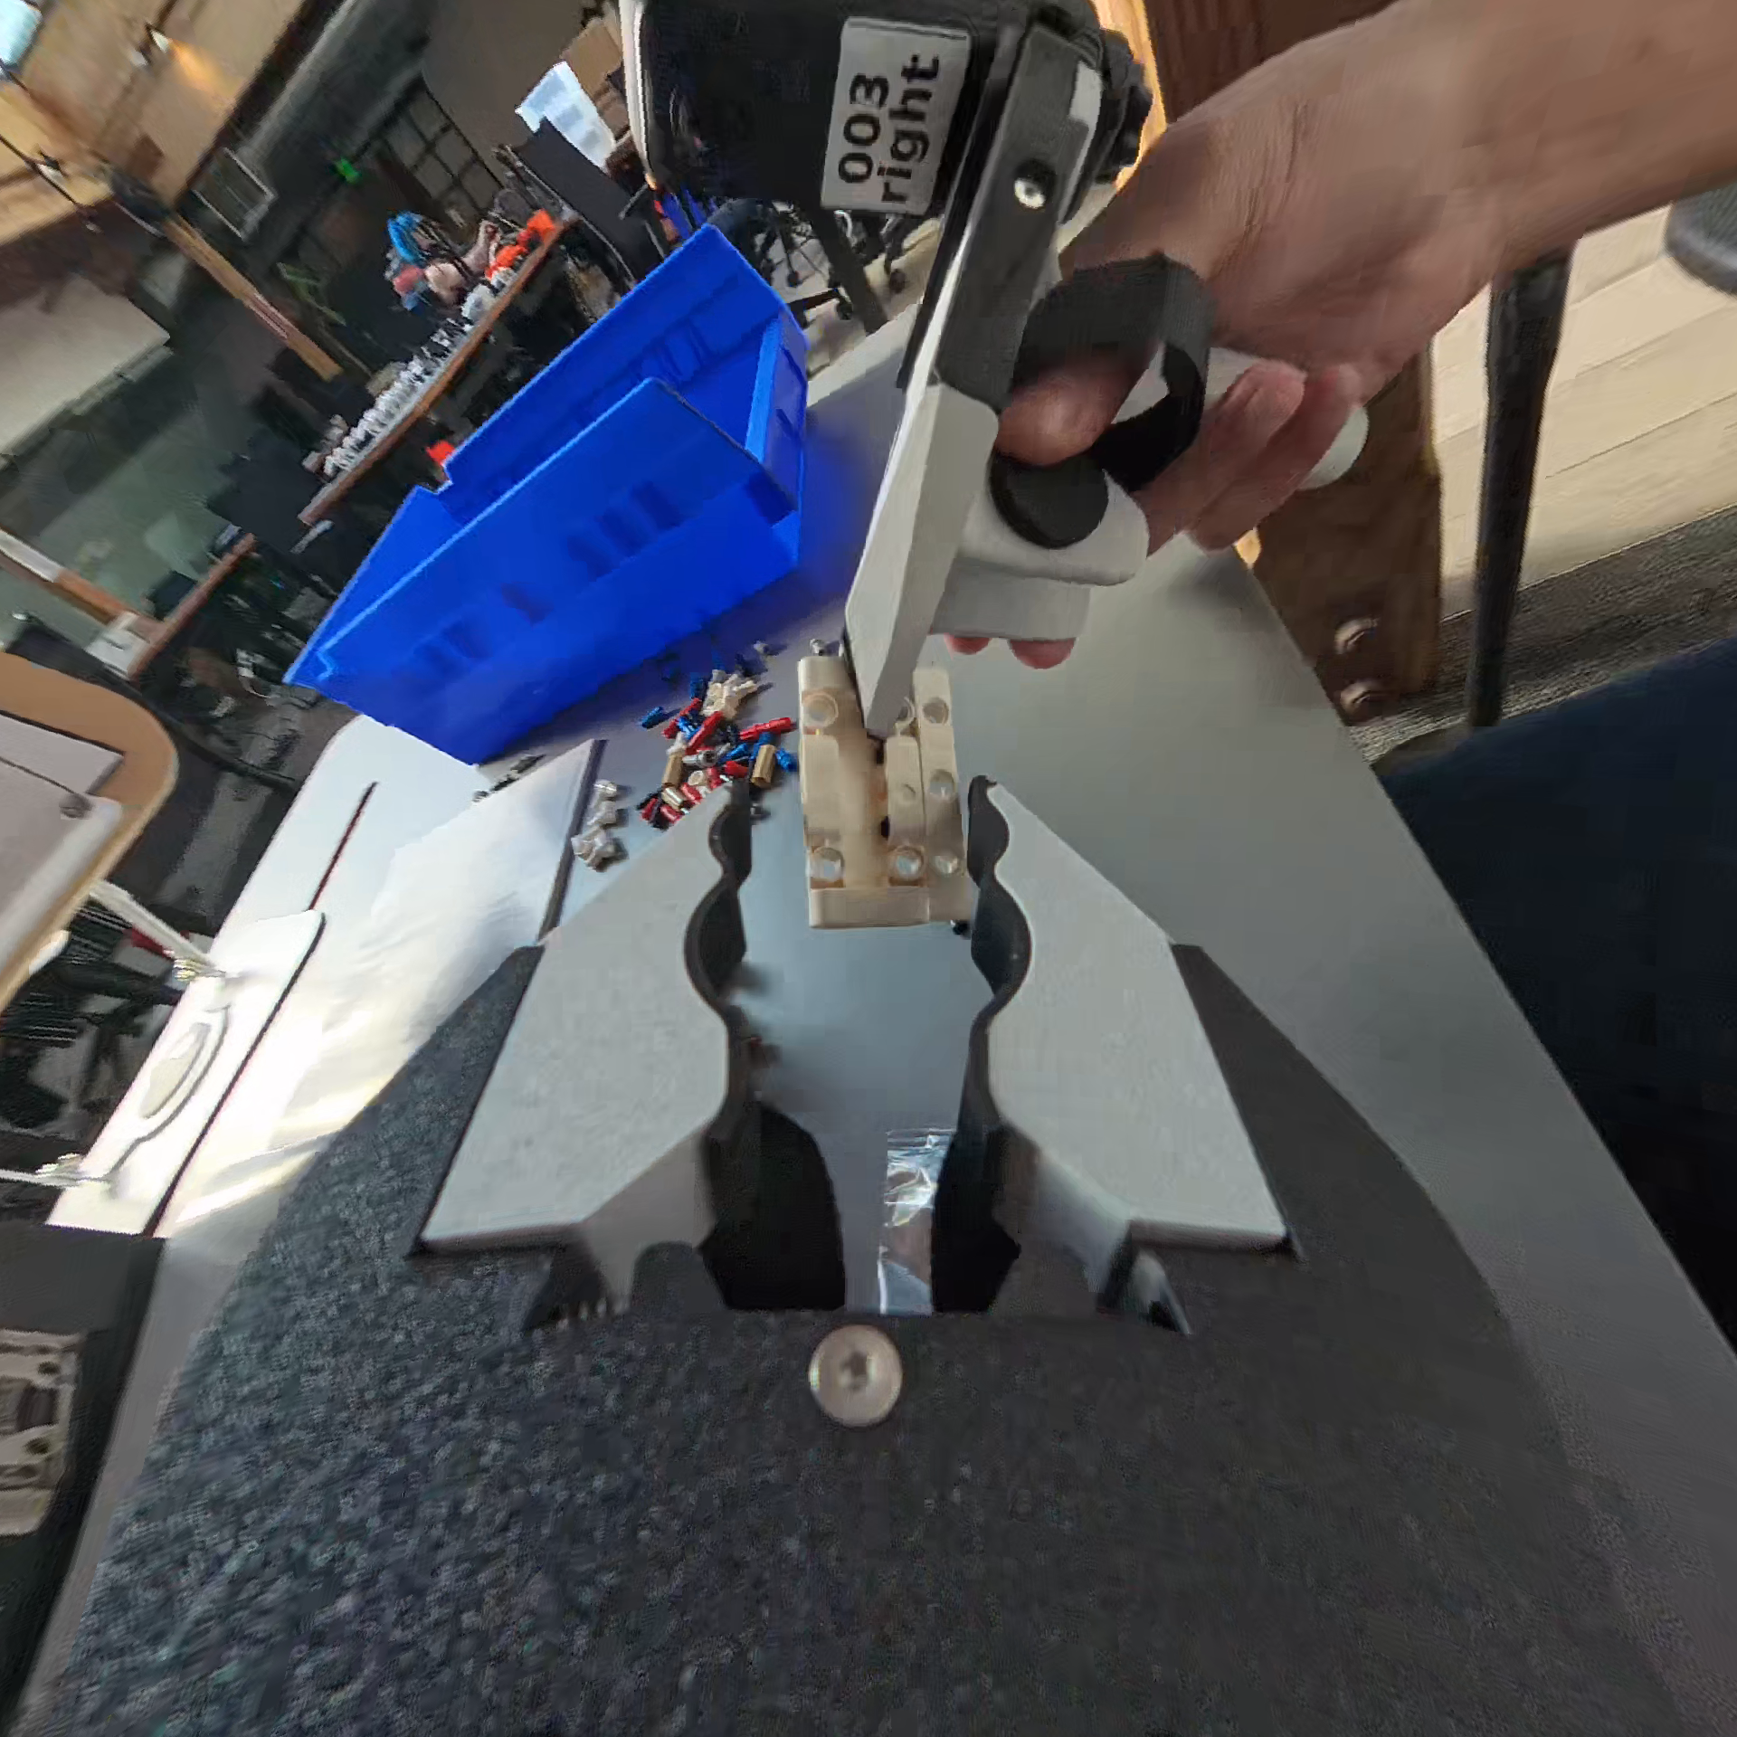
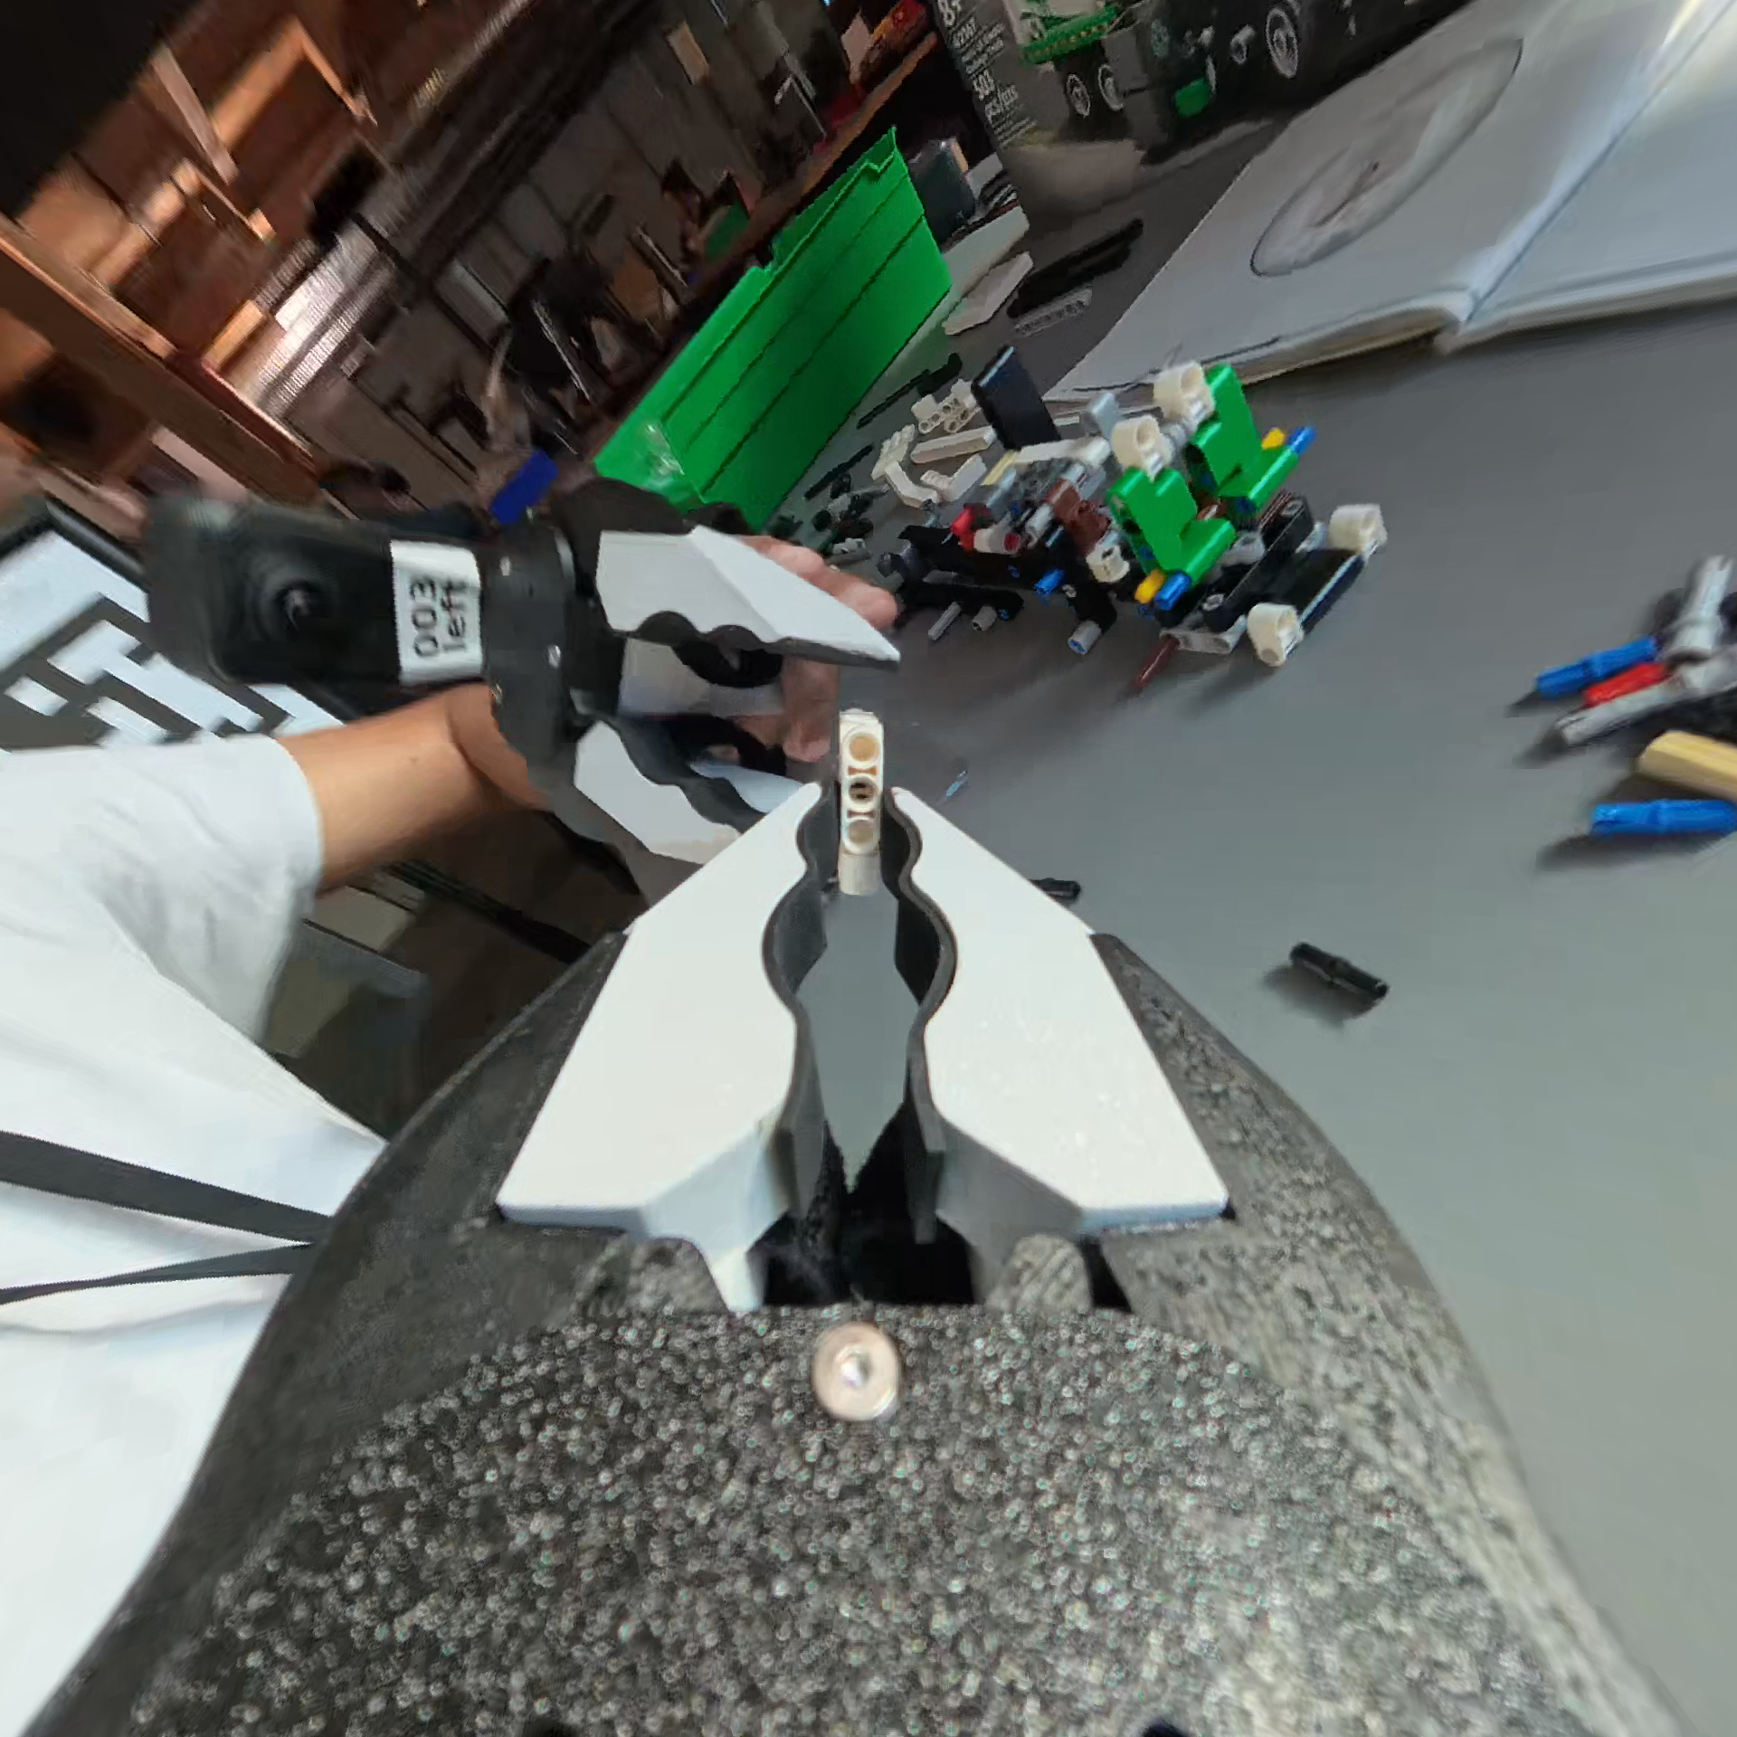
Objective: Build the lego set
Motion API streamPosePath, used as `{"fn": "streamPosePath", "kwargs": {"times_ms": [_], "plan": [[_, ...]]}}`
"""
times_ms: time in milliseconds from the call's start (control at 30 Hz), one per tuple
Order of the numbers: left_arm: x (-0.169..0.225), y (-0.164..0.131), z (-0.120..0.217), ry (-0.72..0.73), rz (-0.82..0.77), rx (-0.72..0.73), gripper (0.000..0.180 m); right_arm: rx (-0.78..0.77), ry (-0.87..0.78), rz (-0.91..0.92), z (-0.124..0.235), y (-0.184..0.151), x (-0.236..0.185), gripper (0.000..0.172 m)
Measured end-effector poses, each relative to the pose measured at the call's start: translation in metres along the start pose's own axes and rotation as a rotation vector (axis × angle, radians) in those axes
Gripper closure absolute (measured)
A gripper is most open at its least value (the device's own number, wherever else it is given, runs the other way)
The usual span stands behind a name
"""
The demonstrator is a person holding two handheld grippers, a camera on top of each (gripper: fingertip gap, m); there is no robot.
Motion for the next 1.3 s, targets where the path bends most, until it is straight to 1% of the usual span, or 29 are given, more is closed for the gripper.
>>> {"fn": "streamPosePath", "kwargs": {"times_ms": [33,67,100,167,267,300,367,467,567,667,733,800,867,967,1000,1033,1100,1133,1167,1200,1233,1300], "plan": [[0.000,-0.001,0.000,0.046,-0.083,-0.020,0.131,0.014,0.073,-0.100,0.000,0.000,-0.004,0.165],[-0.001,-0.001,0.000,0.092,-0.157,-0.030,0.117,0.033,0.136,-0.192,0.001,0.002,-0.006,0.166],[-0.001,-0.001,0.000,0.128,-0.216,-0.029,0.113,0.037,0.195,-0.252,0.002,0.003,-0.010,0.166],[0.006,-0.002,-0.001,0.120,-0.259,-0.024,0.111,0.031,0.280,-0.320,0.003,0.002,-0.018,0.166],[0.009,0.009,0.002,0.096,-0.231,0.037,0.117,-0.042,0.306,-0.322,-0.003,-0.010,-0.027,0.166],[0.010,0.011,0.003,0.084,-0.204,0.055,0.122,-0.058,0.332,-0.338,-0.005,-0.013,-0.031,0.167],[0.019,0.015,0.006,0.006,-0.159,0.099,0.140,-0.086,0.369,-0.341,-0.009,-0.018,-0.036,0.166],[0.018,0.020,0.009,-0.027,-0.079,0.139,0.141,-0.076,0.417,-0.336,-0.010,-0.016,-0.039,0.166],[0.012,0.027,0.012,-0.012,-0.005,0.180,0.143,-0.049,0.423,-0.337,-0.012,-0.013,-0.039,0.166],[0.012,0.029,0.012,-0.006,0.030,0.172,0.143,-0.056,0.446,-0.364,-0.011,-0.014,-0.041,0.166],[0.010,0.025,0.010,-0.013,0.047,0.144,0.143,-0.036,0.430,-0.360,-0.011,-0.011,-0.039,0.166],[0.010,0.026,0.010,-0.007,0.044,0.154,0.143,-0.047,0.450,-0.391,-0.011,-0.012,-0.040,0.166],[0.010,0.026,0.010,-0.017,0.037,0.130,0.143,-0.062,0.446,-0.399,-0.010,-0.012,-0.039,0.166],[0.005,0.019,0.010,-0.014,0.048,0.086,0.143,-0.084,0.369,-0.300,0.000,-0.011,-0.034,0.160],[0.003,0.015,0.010,-0.023,0.068,0.067,0.143,-0.075,0.324,-0.238,0.006,-0.007,-0.031,0.158],[0.002,0.010,0.009,-0.039,0.097,0.051,0.143,-0.060,0.251,-0.143,0.012,-0.003,-0.026,0.153],[0.002,0.000,0.007,-0.084,0.157,0.019,0.143,-0.073,0.041,0.134,0.021,0.000,-0.012,0.146],[0.004,-0.005,0.007,-0.109,0.179,-0.002,0.143,-0.097,-0.040,0.268,0.023,-0.001,-0.006,0.141],[0.005,-0.010,0.009,-0.134,0.202,-0.017,0.143,-0.133,-0.123,0.364,0.023,-0.003,0.002,0.137],[0.007,-0.015,0.011,-0.151,0.220,-0.031,0.143,-0.176,-0.197,0.431,0.022,-0.003,0.010,0.138],[0.008,-0.020,0.015,-0.172,0.236,-0.050,0.143,-0.212,-0.224,0.487,0.019,-0.003,0.015,0.138],[0.013,-0.029,0.023,-0.212,0.277,-0.061,0.143,-0.319,-0.198,0.610,0.011,-0.008,0.018,0.140]]}}
Point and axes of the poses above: each gripper's, where its closed fingertips meet, z back along the fingers, y out of its top, x = y × z across the jaws, the point moved 1 cm from there along z, back along the fingers, and after that the axes turned 10 degrees about -z, right-handed, at the moved point
